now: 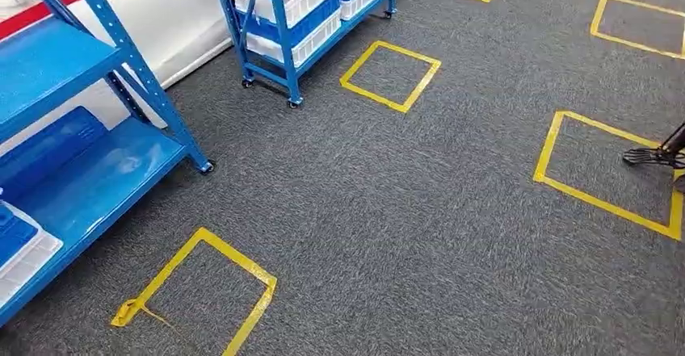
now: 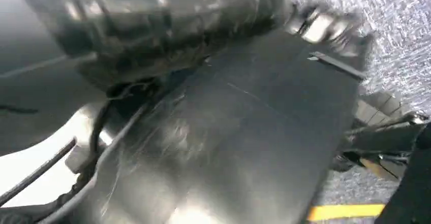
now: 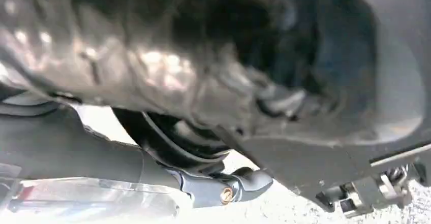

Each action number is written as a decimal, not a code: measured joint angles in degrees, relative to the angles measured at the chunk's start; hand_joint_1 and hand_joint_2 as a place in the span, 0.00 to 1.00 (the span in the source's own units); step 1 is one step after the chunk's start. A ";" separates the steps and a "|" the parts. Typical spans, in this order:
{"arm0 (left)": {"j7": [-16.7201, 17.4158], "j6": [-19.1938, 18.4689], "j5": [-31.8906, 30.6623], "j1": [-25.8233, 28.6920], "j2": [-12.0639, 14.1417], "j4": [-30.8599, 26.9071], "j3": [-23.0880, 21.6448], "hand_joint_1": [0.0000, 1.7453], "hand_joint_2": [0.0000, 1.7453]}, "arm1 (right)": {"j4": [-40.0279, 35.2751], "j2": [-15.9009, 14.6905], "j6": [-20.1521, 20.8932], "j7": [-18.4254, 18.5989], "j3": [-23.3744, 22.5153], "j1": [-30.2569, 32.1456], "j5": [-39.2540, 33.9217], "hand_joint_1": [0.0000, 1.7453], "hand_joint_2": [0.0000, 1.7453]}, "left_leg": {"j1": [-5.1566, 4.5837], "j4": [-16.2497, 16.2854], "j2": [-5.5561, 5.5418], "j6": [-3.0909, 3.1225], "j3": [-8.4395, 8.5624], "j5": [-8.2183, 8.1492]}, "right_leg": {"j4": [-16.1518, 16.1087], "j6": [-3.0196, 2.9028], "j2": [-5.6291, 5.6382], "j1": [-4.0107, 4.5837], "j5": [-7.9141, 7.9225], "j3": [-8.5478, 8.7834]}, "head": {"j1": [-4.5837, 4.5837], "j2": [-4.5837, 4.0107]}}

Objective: Take the parts from the cabinet and place them on the table.

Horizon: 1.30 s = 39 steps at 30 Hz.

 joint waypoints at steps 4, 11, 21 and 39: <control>0.33 0.98 2.54 0.40 0.02 0.00 0.50 0.00 0.00 | 0.13 -0.07 1.62 -0.44 0.50 -0.23 2.10 0.00 0.00 | -0.37 -0.08 -1.61 0.94 0.05 -0.02 | -0.59 1.13 -1.64 0.13 -0.37 0.71 | 0.09 0.00; 2.42 2.23 8.93 0.88 -0.39 0.26 2.64 0.00 0.00 | 0.22 -0.26 2.80 -0.25 3.21 -0.68 6.01 0.00 0.00 | 0.68 -2.54 -5.76 1.94 2.14 0.85 | 17.23 2.61 4.85 -0.07 -8.61 -7.34 | 0.44 0.00; 3.25 3.14 10.30 1.74 -0.79 0.72 5.11 0.00 0.00 | 0.18 0.73 4.09 1.54 6.56 -1.77 6.80 0.00 0.00 | 1.51 0.28 -11.96 -0.88 0.01 -0.03 | 0.98 1.10 8.09 -1.35 0.99 -1.45 | 0.55 0.00; 2.76 3.43 8.32 1.48 -1.38 1.36 5.64 0.00 0.00 | 0.66 1.29 4.35 1.67 8.39 -2.83 4.38 0.00 0.00 | 0.45 -0.86 -3.77 1.91 1.11 0.35 | 6.69 2.14 5.17 0.41 -4.47 -2.20 | 0.42 0.00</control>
